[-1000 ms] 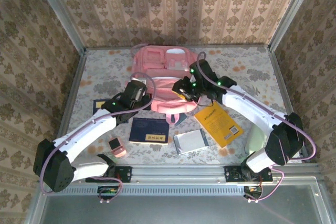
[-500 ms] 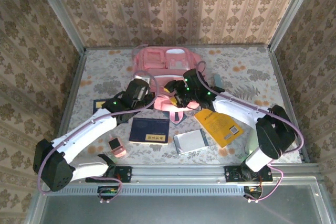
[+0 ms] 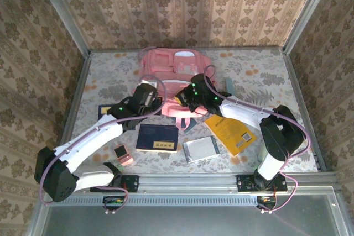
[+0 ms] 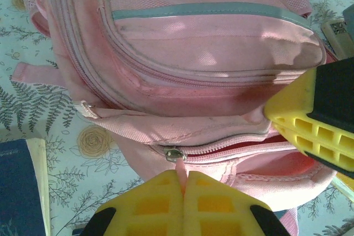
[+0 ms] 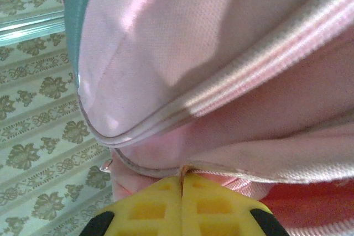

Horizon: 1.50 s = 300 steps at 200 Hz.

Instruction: Pack the student bag

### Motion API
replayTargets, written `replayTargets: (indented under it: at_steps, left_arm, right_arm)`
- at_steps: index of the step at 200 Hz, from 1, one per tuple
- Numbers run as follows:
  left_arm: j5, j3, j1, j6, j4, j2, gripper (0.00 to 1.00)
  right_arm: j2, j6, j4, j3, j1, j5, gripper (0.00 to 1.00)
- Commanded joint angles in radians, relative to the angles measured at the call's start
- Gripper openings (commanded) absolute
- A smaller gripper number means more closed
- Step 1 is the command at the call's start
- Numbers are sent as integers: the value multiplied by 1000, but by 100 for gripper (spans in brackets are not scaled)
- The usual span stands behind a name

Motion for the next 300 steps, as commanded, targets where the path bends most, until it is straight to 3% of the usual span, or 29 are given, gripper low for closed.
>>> replayTargets:
  at_steps: [1,27,34,55,60,73,82,115,157,197,232,254,271,293,300]
  left_arm:
    - [6,26,-16,-12,46,-51,0]
    - [-4,15,-14,-10,45,-62,0]
    - [-5,16,-14,-10,45,-63,0]
    - [-2,18,-14,-10,47,-63,0]
    - [-1,18,-14,-10,49,-63,0]
    - [5,21,-14,-6,52,-60,0]
    - [8,23,-14,-4,53,-57,0]
    - [17,28,-16,-1,68,-48,0]
    - [21,25,-17,-2,75,-46,0]
    - [18,9,-17,-4,77,-62,0]
    - [23,-1,-17,-6,81,-63,0]
    - [21,-4,-17,2,76,-63,0]
    - [13,-10,-16,8,76,-66,0]
    - [4,-20,-11,17,75,-69,0]
    - [0,-26,-9,19,78,-69,0]
  right_arm:
    - [-2,-54,18,10,-9,54,0]
    - [-37,-84,-7,-2,-21,70,0]
    - [-49,-92,-12,-6,-21,66,5]
    - [-106,-120,-74,-15,-16,91,7]
    - [-122,-126,-82,-21,-15,103,13]
    - [-164,-135,-120,-31,-15,122,40]
    - [-184,-138,-154,-31,-13,131,47]
    - [-219,-52,-161,-59,16,94,49]
    - [-137,46,-84,-25,65,20,54]
    - [-62,62,-92,34,74,59,60]
    - [-2,71,-88,78,74,99,57]
    - [12,67,-72,93,76,129,47]
    - [17,49,-91,112,74,136,33]
    - [-18,40,-113,97,73,182,4]
    - [-36,38,-124,92,70,200,0]
